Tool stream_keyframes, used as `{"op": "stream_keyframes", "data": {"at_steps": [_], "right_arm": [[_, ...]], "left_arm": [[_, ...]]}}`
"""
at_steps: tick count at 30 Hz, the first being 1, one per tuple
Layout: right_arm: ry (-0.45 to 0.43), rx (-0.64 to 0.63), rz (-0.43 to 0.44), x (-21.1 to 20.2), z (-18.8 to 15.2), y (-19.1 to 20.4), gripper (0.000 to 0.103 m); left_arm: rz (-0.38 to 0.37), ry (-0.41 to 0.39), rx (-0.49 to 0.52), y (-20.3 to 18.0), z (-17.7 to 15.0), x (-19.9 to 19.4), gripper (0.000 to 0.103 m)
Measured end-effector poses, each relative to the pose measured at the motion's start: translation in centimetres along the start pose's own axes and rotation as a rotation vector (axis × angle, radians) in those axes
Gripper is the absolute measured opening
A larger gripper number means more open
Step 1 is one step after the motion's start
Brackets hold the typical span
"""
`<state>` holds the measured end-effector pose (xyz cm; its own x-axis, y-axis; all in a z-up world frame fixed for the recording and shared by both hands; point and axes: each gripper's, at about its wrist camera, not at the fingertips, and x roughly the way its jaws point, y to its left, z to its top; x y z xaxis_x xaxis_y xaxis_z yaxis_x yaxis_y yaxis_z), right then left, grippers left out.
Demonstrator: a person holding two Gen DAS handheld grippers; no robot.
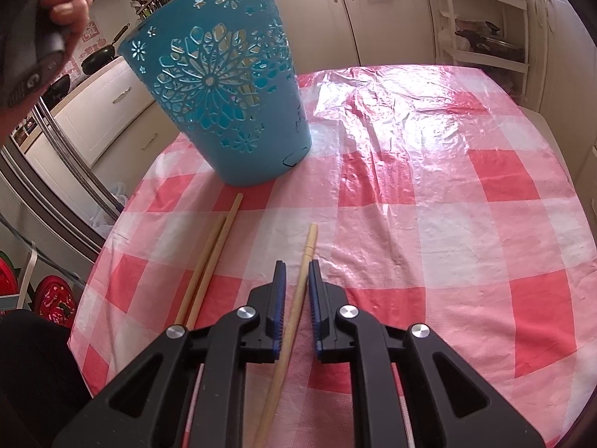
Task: Organize utensils
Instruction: 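Carry the chopstick over the blue basket and open the left gripper, then grasp a loose chopstick with the right gripper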
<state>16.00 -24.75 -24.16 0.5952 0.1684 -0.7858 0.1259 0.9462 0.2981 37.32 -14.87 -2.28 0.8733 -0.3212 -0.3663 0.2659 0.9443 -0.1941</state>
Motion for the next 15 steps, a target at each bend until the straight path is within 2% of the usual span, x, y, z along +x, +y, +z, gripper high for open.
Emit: {"op": "stream_keyframes", "data": {"at_steps": [4,7,9,10,11,13,15], "right_arm": [[0.0,0.001,0.002,0.0,0.0,-0.1,0.013],[0.0,0.003,0.003,0.0,0.0,-0.1,0.013],[0.0,0.005,0.007,0.0,0.0,-0.1,0.013],[0.001,0.008,0.012,0.0,0.1,-0.3,0.013],[0.002,0.015,0.019,0.0,0.1,-0.5,0.013],[0.006,0.031,0.033,-0.2,0.1,-0.8,0.013],[0.01,0.027,0.028,-0.4,-0.1,-0.9,0.013]], "left_arm": [[0.025,0.069,0.018,0.7,-2.8,1.8,0.005],[0.028,0.108,0.054,1.2,-4.3,0.9,0.005],[0.034,0.127,0.085,1.7,-4.9,-0.4,0.012],[0.046,0.131,0.099,2.0,-5.2,-1.3,0.026],[0.061,0.129,0.11,2.4,-5.4,-2.3,0.047],[0.098,0.09,0.124,3.7,-5.7,-5.3,0.064],[0.125,0.059,0.132,5.0,-6.0,-7.8,0.074]]}}
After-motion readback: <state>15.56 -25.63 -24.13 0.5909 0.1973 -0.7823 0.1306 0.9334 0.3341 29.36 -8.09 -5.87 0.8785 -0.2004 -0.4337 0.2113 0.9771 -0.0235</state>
